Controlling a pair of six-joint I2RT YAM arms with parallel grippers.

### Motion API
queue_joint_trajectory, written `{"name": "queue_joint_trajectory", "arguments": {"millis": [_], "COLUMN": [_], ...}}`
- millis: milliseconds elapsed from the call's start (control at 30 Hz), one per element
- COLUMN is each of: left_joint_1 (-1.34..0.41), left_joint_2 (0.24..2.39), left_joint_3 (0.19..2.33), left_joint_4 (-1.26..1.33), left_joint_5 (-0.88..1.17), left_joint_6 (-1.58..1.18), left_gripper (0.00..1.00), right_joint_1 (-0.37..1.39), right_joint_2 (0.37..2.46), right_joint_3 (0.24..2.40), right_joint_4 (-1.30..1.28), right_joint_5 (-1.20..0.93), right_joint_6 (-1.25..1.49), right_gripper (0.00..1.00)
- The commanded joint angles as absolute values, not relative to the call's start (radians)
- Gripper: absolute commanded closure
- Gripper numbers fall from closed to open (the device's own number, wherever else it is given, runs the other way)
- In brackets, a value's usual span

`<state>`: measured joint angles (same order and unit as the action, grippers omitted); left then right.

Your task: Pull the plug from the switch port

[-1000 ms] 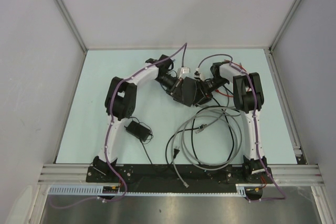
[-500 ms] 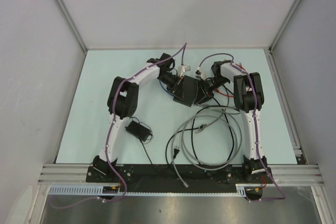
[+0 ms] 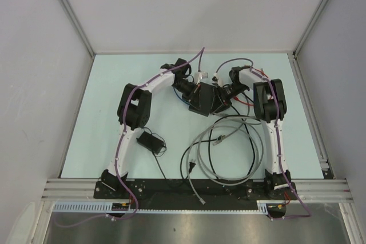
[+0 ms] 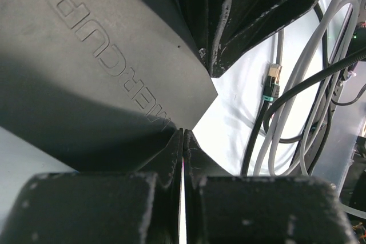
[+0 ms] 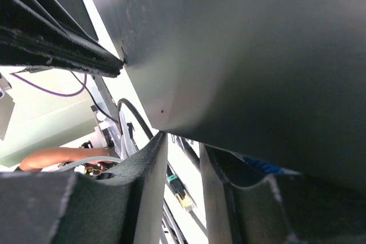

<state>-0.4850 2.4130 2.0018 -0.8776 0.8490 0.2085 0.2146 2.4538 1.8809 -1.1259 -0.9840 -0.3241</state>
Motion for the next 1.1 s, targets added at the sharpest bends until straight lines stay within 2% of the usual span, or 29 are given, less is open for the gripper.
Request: {"name": "queue_joint_trajectory", "arguments": {"millis": [0, 233, 300, 400, 600, 733, 767, 833, 900, 1067], "left_joint_1": [-0.495, -0.495, -0.495, -0.495, -0.495, -0.497, -0.497, -0.497, -0.497, -0.497], "left_joint_2": [2.431, 2.424, 2.419, 2.410, 2.390, 2.378, 2.376, 2.375, 2.372, 2.353], "left_joint_3": [1.968, 1.957, 1.953, 1.936, 1.896, 1.890, 1.894, 1.899, 1.904, 1.904], "left_joint_4": [-0.870, -0.874, -0.876, -0.877, -0.877, -0.877, -0.877, -0.880, -0.884, -0.890], "left_joint_5": [0.739, 0.732, 0.729, 0.723, 0.706, 0.680, 0.675, 0.673, 0.678, 0.692], "left_joint_6": [0.242, 0.250, 0.252, 0.256, 0.273, 0.279, 0.282, 0.290, 0.298, 0.305], "left_gripper": [1.00, 1.00, 1.00, 1.00, 1.00, 1.00, 1.00, 1.00, 1.00, 1.00], "right_joint_1": [0.252, 0.247, 0.242, 0.250, 0.255, 0.215, 0.210, 0.215, 0.222, 0.193], "right_joint_2": [2.500, 2.496, 2.485, 2.476, 2.462, 2.505, 2.508, 2.511, 2.514, 2.497], "right_joint_3": [1.908, 1.888, 1.884, 1.879, 1.917, 1.993, 2.005, 2.037, 2.075, 2.115], "right_joint_4": [-1.082, -1.060, -1.060, -1.055, -1.158, -1.270, -1.308, -1.429, -1.503, -1.457], "right_joint_5": [-0.993, -0.902, -0.868, -0.723, -0.566, -0.705, -0.815, -0.876, -0.897, -0.914], "right_joint_6": [-0.304, -0.288, -0.296, -0.305, -0.455, -0.512, -0.582, -0.688, -0.759, -0.698], "right_gripper": [0.69, 0.80, 0.86, 0.94, 0.95, 0.94, 0.93, 0.93, 0.93, 0.93]}}
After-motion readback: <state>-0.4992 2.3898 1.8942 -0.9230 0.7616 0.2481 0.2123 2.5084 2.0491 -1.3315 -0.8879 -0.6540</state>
